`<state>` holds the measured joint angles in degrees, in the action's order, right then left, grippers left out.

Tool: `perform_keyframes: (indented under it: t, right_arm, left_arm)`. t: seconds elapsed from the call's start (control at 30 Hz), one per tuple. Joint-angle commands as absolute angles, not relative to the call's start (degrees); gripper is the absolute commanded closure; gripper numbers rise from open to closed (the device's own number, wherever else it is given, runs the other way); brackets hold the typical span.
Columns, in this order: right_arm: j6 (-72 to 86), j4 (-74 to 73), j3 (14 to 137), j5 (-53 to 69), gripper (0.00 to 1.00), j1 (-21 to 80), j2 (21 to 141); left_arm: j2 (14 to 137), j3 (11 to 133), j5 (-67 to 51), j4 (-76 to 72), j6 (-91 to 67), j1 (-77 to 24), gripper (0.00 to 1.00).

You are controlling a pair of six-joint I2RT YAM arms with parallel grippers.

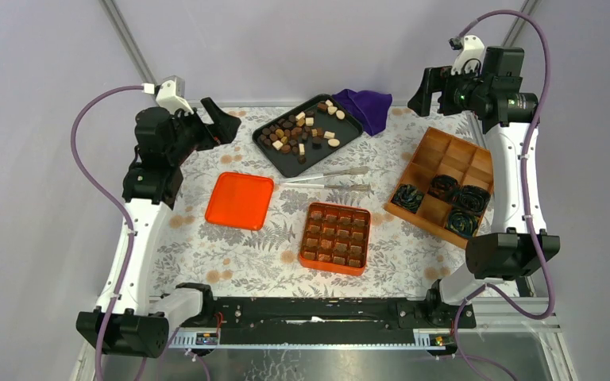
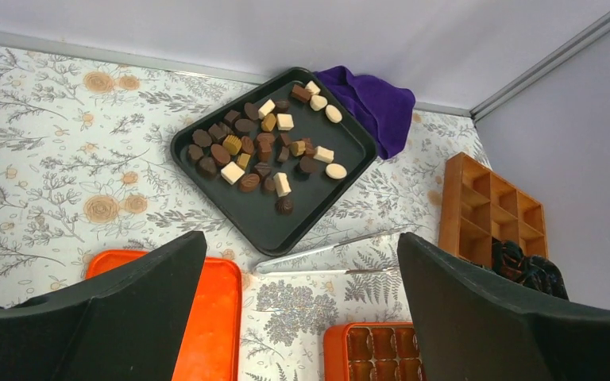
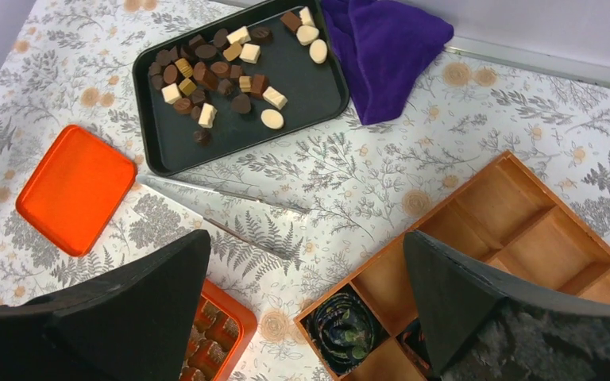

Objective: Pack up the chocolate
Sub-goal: Pick up the clamp at the center of the board.

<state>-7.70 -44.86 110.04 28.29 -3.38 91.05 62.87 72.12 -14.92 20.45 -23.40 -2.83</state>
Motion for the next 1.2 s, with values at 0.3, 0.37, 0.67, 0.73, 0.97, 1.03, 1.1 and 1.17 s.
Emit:
perform_keyframes:
  t: [0.3, 0.37, 0.67, 0.73, 0.97, 1.03, 1.1, 1.17]
  right_arm:
    - [-6.16, -43.24, 104.22, 33.29, 0.01, -3.5, 88.05]
    - [-8.54, -44.32, 102.16, 35.38, 0.01, -3.53, 87.71]
    - [-25.51, -52.77, 92.23, 47.0, 0.01, -3.6, 86.58]
    - [-27.3, -52.26, 88.57, 49.03, 0.01, -3.6, 85.77]
    - [-29.16, -44.9, 76.27, 50.85, 0.01, -3.67, 81.1]
    - [-29.5, -43.51, 73.9, 51.03, 0.01, -3.7, 80.05]
    - [-29.55, -42.37, 72.0, 50.99, 0.0, -3.71, 79.04]
    - [-29.82, -41.33, 70.46, 50.45, 0.0, -3.72, 78.14]
  left_arm:
    - [61.42, 65.33, -20.84, 16.02, -26.47, -1.77, 0.06]
    - [61.51, 63.48, -20.76, 15.64, -26.31, -3.11, 0.06]
    - [73.55, 64.88, 1.46, 21.49, -7.71, -25.93, 0.13]
    - [78.77, 67.56, 4.0, 23.28, -3.1, -29.19, 0.14]
    - [97.76, 81.11, 3.02, 27.94, 7.35, -33.42, 0.18]
    - [103.92, 86.83, 0.14, 30.56, 9.77, -33.3, 0.25]
    - [110.96, 95.23, -3.01, 35.34, 11.91, -33.09, 0.4]
    - [117.23, 102.34, -5.51, 39.23, 13.57, -33.0, 0.55]
